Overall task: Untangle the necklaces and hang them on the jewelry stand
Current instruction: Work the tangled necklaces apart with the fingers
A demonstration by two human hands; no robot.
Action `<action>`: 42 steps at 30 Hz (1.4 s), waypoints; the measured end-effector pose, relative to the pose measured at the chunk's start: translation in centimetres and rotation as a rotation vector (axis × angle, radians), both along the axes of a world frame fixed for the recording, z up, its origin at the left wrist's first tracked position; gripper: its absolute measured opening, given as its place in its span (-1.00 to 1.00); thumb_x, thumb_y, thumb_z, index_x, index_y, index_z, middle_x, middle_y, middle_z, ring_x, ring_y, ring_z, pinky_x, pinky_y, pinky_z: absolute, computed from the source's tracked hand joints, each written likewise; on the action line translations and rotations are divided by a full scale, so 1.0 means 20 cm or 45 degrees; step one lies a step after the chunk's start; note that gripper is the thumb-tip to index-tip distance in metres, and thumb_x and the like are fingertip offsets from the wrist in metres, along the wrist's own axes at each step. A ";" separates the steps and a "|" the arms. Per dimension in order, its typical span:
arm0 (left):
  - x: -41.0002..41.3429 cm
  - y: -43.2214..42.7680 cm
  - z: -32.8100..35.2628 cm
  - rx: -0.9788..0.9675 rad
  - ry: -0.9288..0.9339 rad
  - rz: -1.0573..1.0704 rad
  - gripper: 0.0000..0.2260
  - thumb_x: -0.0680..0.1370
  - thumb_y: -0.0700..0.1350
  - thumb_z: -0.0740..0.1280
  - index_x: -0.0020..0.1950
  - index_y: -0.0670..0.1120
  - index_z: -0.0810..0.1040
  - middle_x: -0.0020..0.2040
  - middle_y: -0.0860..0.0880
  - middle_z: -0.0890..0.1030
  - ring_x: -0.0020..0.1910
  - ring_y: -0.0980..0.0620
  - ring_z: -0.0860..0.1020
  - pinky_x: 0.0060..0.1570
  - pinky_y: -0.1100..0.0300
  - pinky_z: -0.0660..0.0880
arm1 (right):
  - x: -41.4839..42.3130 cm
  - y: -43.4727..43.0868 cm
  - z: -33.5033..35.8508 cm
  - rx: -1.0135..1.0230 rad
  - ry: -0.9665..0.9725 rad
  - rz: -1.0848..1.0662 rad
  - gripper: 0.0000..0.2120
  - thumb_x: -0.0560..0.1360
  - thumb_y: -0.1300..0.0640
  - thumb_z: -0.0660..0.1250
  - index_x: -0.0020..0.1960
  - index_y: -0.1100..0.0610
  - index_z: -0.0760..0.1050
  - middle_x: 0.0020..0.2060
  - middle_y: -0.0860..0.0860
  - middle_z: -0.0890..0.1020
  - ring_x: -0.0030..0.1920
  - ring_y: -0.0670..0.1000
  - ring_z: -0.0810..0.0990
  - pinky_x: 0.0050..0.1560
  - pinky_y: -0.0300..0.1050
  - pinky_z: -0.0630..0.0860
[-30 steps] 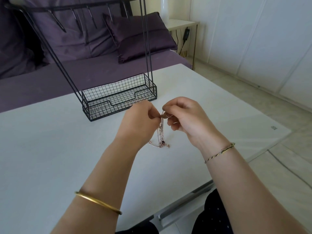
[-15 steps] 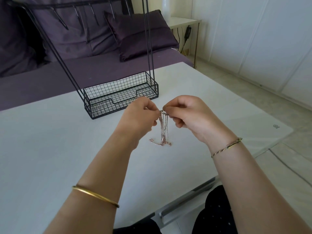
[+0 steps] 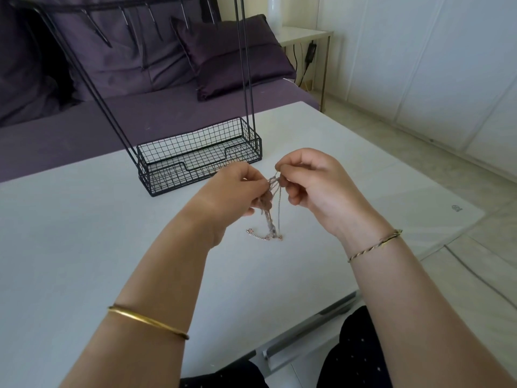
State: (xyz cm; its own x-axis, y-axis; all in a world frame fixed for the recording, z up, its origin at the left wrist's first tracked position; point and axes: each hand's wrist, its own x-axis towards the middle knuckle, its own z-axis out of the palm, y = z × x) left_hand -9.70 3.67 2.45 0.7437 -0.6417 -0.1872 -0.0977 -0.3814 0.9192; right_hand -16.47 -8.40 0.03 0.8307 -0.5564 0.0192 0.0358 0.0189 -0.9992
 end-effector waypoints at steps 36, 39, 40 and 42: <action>0.05 0.05 0.01 -0.256 0.118 0.433 -0.89 0.58 -0.25 0.28 -0.10 -0.07 0.52 -0.29 0.00 0.63 -0.29 0.09 0.66 0.00 0.13 0.55 | -0.04 -0.05 -0.01 -0.068 0.025 0.097 -0.82 0.52 0.38 0.26 -0.16 0.17 0.55 -0.34 0.04 0.58 -0.44 -0.11 0.46 -0.30 -0.22 0.51; 0.05 0.04 0.01 -0.305 0.167 0.441 -0.89 0.60 -0.26 0.25 -0.08 -0.10 0.52 -0.27 -0.03 0.60 -0.42 0.11 0.61 -0.11 0.17 0.60 | -0.04 -0.06 -0.02 -0.065 0.056 0.113 -0.82 0.51 0.38 0.27 -0.17 0.16 0.55 -0.34 0.03 0.59 -0.45 -0.12 0.47 -0.29 -0.21 0.51; 0.04 0.04 0.01 -0.305 0.171 0.443 -0.88 0.60 -0.27 0.25 -0.08 -0.11 0.53 -0.25 -0.05 0.59 -0.48 0.13 0.56 -0.17 0.18 0.61 | -0.04 -0.06 -0.02 -0.055 0.059 0.114 -0.81 0.51 0.38 0.27 -0.17 0.16 0.55 -0.35 0.02 0.59 -0.45 -0.12 0.47 -0.29 -0.21 0.51; 0.04 0.03 0.02 -0.283 0.162 0.445 -0.88 0.60 -0.28 0.24 -0.08 -0.12 0.54 -0.23 -0.06 0.59 -0.54 0.17 0.43 -0.34 0.24 0.58 | -0.04 -0.06 -0.01 0.001 0.042 0.116 -0.82 0.51 0.39 0.27 -0.17 0.17 0.55 -0.37 0.02 0.58 -0.45 -0.11 0.46 -0.32 -0.23 0.50</action>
